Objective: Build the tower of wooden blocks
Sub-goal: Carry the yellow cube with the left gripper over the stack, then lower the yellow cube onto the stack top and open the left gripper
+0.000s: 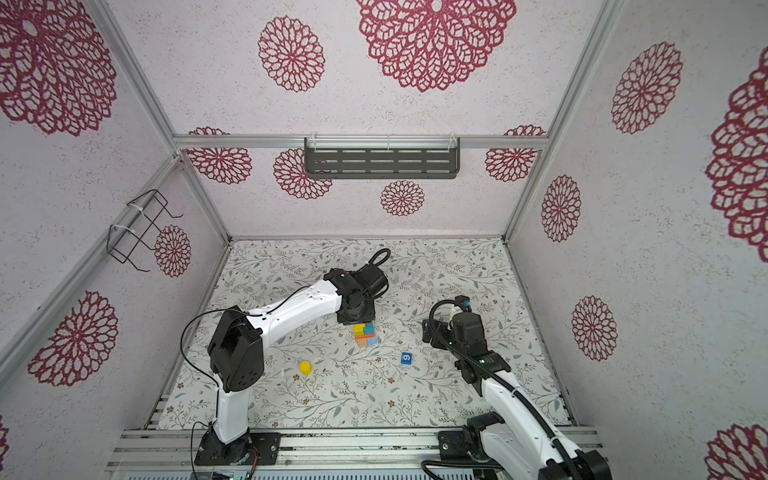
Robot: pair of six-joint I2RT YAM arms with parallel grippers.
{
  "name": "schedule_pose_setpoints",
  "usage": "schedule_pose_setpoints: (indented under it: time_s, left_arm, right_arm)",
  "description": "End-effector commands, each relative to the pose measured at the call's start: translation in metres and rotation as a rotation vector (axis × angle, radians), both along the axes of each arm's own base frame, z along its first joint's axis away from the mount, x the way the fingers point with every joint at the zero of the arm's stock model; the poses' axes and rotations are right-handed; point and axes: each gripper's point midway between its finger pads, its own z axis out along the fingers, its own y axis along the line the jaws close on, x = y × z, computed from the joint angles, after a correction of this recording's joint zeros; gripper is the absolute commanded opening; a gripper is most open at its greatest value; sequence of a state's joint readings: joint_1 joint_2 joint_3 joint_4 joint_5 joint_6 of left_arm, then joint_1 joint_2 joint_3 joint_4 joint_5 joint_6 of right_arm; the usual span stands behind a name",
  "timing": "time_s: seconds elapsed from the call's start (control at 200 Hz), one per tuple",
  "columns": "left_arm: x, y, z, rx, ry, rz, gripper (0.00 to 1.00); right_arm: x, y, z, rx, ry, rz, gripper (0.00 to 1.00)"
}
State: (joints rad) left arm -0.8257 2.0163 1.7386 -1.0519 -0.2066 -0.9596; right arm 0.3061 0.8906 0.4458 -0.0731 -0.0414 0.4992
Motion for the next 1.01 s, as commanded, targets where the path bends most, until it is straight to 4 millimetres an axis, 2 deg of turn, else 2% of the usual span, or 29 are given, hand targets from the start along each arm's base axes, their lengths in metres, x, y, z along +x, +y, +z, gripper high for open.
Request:
schedule_pose_setpoints:
  time_s: [0.0, 1.001]
  left_arm:
    - [0.008, -0.005, 0.004, -0.007, -0.036, 0.031, 0.37]
    - [0.005, -0.010, -0.009, 0.025, -0.022, 0.017, 0.36]
  right_arm:
    - [0.000, 0.000, 0.008, 0.030, -0.027, -0.005, 0.89]
    - [-0.001, 0.000, 0.008, 0.039, -0.027, 0.000, 0.89]
